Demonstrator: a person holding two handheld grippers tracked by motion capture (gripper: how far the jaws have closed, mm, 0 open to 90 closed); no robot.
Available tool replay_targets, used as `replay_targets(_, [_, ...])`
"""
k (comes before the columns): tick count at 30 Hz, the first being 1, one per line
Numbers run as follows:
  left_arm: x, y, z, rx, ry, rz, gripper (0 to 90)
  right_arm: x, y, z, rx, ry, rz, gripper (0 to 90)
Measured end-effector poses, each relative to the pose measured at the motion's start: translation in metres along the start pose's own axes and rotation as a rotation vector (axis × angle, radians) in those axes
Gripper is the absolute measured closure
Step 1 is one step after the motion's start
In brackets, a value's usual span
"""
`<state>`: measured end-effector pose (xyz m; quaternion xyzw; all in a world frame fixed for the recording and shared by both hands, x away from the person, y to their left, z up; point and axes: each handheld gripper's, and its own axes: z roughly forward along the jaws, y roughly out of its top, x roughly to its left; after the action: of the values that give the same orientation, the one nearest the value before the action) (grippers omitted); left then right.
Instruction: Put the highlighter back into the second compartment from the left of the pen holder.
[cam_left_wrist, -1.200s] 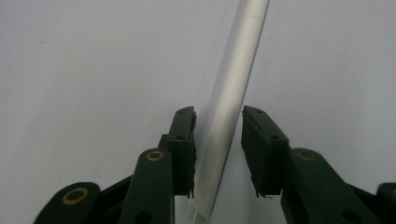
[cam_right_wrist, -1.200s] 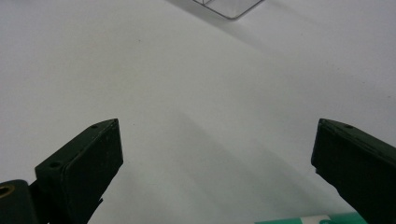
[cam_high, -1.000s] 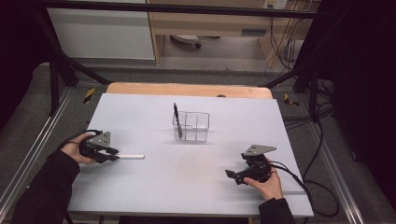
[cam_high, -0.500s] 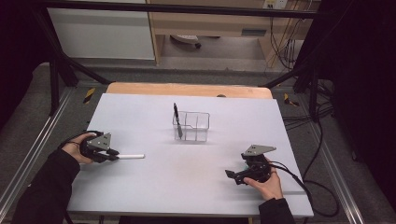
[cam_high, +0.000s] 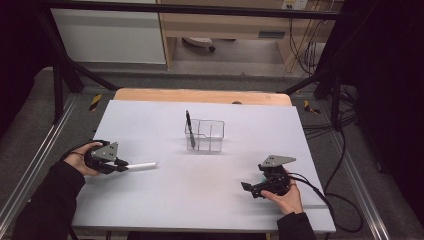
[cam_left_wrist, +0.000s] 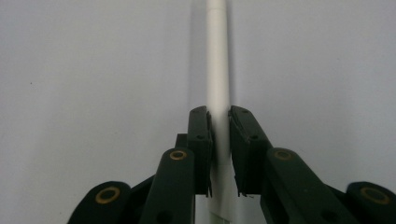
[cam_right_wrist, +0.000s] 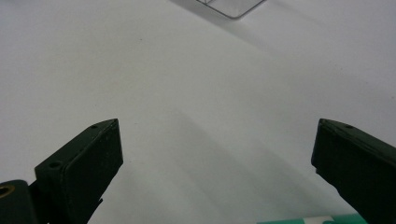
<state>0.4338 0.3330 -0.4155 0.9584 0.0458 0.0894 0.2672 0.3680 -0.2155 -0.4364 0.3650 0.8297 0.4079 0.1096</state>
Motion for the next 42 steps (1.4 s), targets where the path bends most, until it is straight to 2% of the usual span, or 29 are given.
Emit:
replay_targets(5, [-0.007,0.011,-0.009,-0.017,0.026,-0.008,77.9,0.0,0.0,0.0,-0.004,0.005,-0.004,2.4])
replay_targets(8, [-0.013,0.02,-0.009,-0.015,0.033,-0.034,77.9,0.001,0.001,0.0,-0.009,0.01,-0.005,2.4])
replay_targets(11, [-0.019,0.03,-0.008,-0.037,0.04,-0.038,77.9,0.001,0.001,0.001,-0.016,0.014,-0.004,2.4])
replay_targets(17, [-0.029,0.057,0.001,-0.06,0.031,-0.077,77.9,0.003,0.001,0.002,-0.02,0.024,-0.003,2.4])
replay_targets(23, [-0.04,0.086,0.01,-0.08,0.001,-0.101,77.9,0.005,0.002,0.002,-0.03,0.039,-0.004,2.4])
replay_targets(24, [-0.042,0.092,0.012,-0.083,-0.012,-0.116,77.9,0.005,0.002,0.002,-0.034,0.041,-0.002,2.4])
replay_targets(27, [-0.047,0.106,0.017,-0.104,-0.015,-0.114,77.9,0.01,0.006,0.005,-0.013,0.036,-0.034,1.6])
replay_targets(30, [-0.051,0.118,0.023,-0.106,-0.028,-0.138,77.9,0.018,0.011,0.009,-0.016,0.053,-0.07,0.9])
replay_targets(32, [-0.053,0.126,0.026,-0.115,-0.029,-0.147,77.9,0.025,0.016,0.011,0.001,0.052,-0.101,0.6])
replay_targets(35, [-0.056,0.135,0.029,-0.102,-0.029,-0.156,77.9,0.035,0.023,0.015,0.001,0.066,-0.152,0.8])
replay_targets(38, [-0.06,0.144,0.034,-0.075,-0.019,-0.171,77.9,0.042,0.027,0.018,0.012,0.054,-0.191,0.6])
replay_targets(42, [-0.064,0.154,0.039,-0.068,-0.004,-0.193,77.9,0.051,0.033,0.022,0.025,0.03,-0.268,0.7])
